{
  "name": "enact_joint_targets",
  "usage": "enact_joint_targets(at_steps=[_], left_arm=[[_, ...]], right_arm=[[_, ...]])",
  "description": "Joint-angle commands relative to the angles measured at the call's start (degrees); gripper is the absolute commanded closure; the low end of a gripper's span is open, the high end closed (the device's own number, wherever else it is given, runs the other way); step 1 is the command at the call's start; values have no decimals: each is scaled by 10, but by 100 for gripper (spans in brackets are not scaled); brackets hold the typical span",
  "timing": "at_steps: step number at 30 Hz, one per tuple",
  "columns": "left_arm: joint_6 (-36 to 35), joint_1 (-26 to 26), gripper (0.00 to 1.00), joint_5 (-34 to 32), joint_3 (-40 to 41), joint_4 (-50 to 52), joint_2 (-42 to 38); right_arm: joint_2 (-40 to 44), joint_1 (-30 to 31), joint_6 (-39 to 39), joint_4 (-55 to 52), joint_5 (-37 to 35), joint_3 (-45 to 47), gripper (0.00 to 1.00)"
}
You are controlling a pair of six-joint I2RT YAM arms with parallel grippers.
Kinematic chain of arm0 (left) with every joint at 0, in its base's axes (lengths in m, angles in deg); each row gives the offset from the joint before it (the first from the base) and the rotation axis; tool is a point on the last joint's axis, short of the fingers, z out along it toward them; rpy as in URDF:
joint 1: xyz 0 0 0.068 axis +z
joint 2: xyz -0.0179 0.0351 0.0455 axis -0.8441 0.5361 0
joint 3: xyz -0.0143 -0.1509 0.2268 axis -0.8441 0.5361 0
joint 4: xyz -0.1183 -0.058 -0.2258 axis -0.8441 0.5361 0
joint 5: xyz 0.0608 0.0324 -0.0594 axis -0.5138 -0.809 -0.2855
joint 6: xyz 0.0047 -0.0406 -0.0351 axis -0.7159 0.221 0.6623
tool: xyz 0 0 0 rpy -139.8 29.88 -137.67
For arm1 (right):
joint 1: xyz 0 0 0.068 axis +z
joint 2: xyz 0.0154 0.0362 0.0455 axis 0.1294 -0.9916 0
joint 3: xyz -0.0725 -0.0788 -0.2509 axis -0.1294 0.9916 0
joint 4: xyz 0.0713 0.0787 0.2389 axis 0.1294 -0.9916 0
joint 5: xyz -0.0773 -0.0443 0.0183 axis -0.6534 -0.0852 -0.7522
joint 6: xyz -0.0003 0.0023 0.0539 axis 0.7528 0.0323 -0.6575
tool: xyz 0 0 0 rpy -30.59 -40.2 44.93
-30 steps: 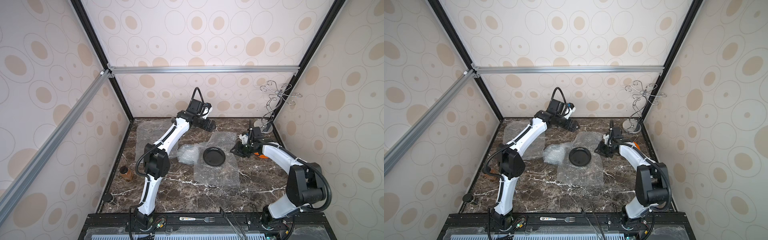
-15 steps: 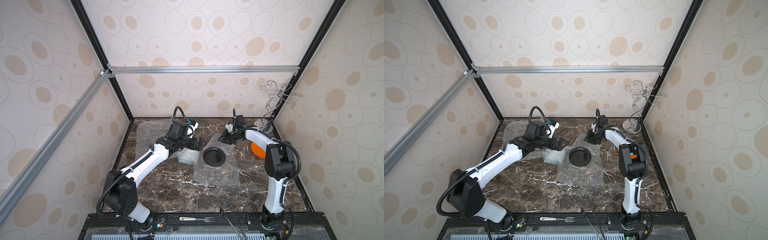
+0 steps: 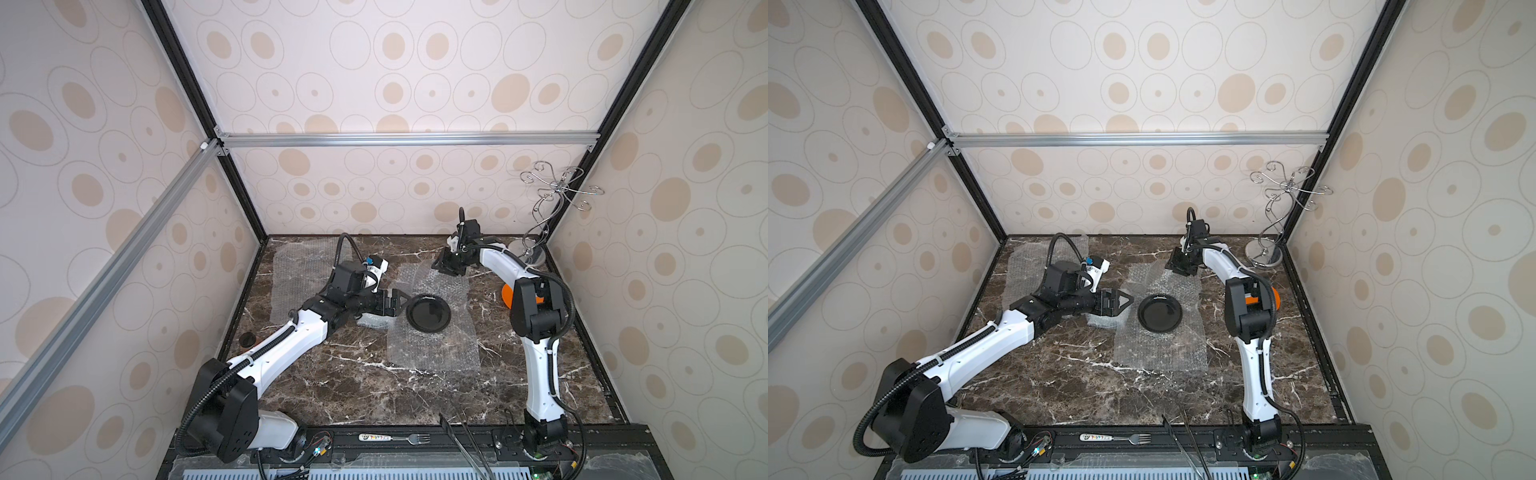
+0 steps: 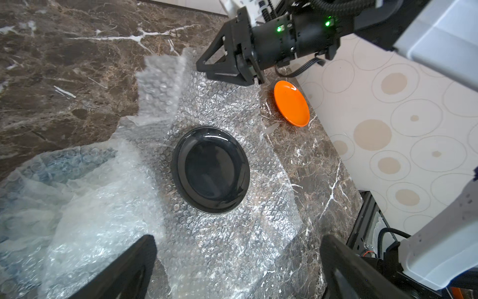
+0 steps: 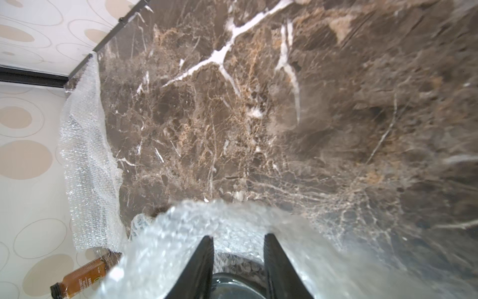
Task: Unpack dinner plates from bubble wrap
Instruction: Unwrap the bubble wrap at the center of the board.
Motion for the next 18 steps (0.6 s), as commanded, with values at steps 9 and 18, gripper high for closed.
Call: enact_joint_targets(at_steps=[9,18], left_arm=[[35,-29,0,39,-26,-81,60],[-34,-27,0,22,-142,-28,171]], right_arm=[[35,-27,24,-40,9,14,59],[206,-26,60,-98,49,92,44]])
